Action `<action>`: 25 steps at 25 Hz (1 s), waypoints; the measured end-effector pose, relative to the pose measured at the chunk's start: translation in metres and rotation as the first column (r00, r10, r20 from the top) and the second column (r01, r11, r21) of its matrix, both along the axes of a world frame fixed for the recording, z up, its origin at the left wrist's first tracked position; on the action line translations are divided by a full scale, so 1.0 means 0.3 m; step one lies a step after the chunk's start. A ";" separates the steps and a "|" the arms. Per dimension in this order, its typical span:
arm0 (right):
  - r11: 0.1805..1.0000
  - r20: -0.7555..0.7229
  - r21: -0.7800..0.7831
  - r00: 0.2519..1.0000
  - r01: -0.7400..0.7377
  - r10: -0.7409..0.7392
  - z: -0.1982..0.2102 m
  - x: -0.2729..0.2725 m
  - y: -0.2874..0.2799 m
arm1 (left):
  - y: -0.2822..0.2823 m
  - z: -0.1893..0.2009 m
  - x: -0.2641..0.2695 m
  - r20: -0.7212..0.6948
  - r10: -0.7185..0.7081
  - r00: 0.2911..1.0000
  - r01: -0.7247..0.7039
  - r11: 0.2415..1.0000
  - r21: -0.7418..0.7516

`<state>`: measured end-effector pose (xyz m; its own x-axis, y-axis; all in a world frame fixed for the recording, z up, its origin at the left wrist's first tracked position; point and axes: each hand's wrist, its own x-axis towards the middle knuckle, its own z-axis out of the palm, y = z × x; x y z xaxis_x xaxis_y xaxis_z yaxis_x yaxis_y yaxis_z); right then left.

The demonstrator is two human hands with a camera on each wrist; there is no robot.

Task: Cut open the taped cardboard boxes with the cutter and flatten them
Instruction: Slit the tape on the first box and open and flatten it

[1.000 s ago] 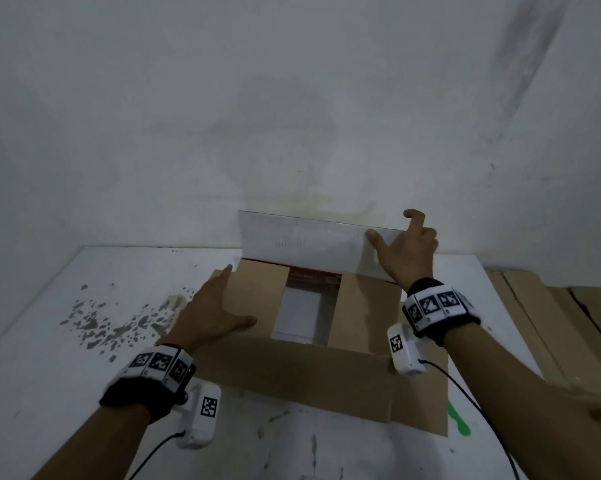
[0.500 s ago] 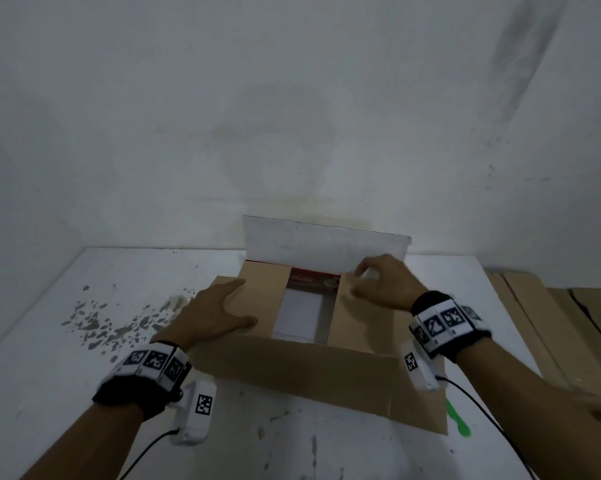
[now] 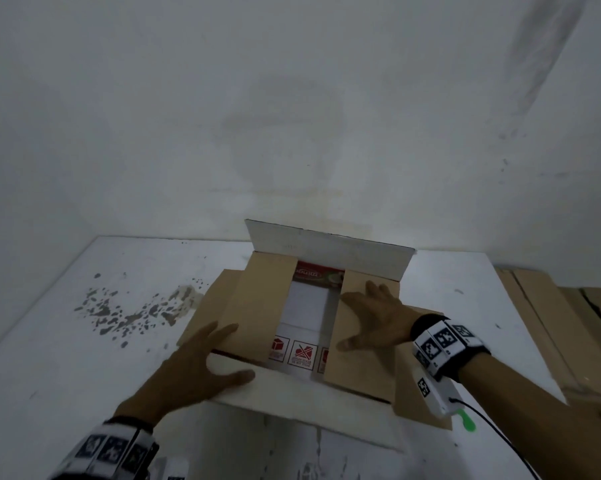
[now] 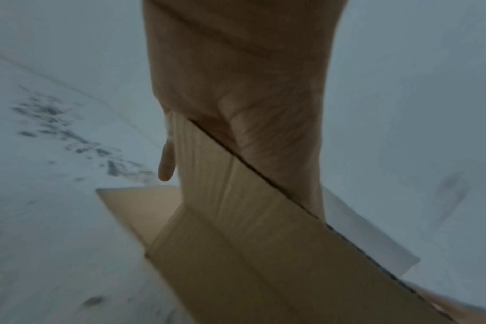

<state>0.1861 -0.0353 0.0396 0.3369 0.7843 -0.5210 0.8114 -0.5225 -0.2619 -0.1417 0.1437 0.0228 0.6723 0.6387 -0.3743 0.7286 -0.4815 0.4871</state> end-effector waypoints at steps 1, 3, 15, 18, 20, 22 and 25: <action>1.000 0.023 0.008 1.000 -0.002 0.001 -0.017 -0.010 0.008 | -0.019 -0.038 -0.027 -0.020 0.001 1.000 -0.002 1.000 -0.021; 0.999 0.060 0.036 0.998 0.017 -0.020 -0.047 -0.033 0.027 | -0.048 -0.114 -0.061 -0.055 0.018 0.998 -0.022 0.997 -0.074; 0.939 -0.078 0.209 0.962 0.271 -0.260 -0.060 -0.131 0.085 | 0.052 -0.028 0.256 -0.209 -0.098 0.973 0.060 0.982 -0.181; 0.827 -0.328 0.353 0.886 0.437 -0.328 -0.017 -0.086 0.043 | 0.037 -0.068 0.313 -0.258 0.005 0.966 -0.028 0.996 -0.086; 0.663 -0.560 0.448 0.766 0.600 -0.315 -0.003 -0.047 -0.025 | 0.018 -0.103 0.307 -0.304 0.040 0.952 -0.040 0.999 0.005; 0.525 -0.733 0.419 0.617 0.741 -0.286 0.012 -0.018 -0.108 | 0.011 -0.119 0.294 -0.277 0.055 0.959 -0.046 0.998 0.039; 0.350 -0.830 0.349 0.460 0.870 -0.316 0.019 0.015 -0.229 | 0.024 -0.083 0.292 -0.143 0.073 0.987 -0.070 0.997 0.027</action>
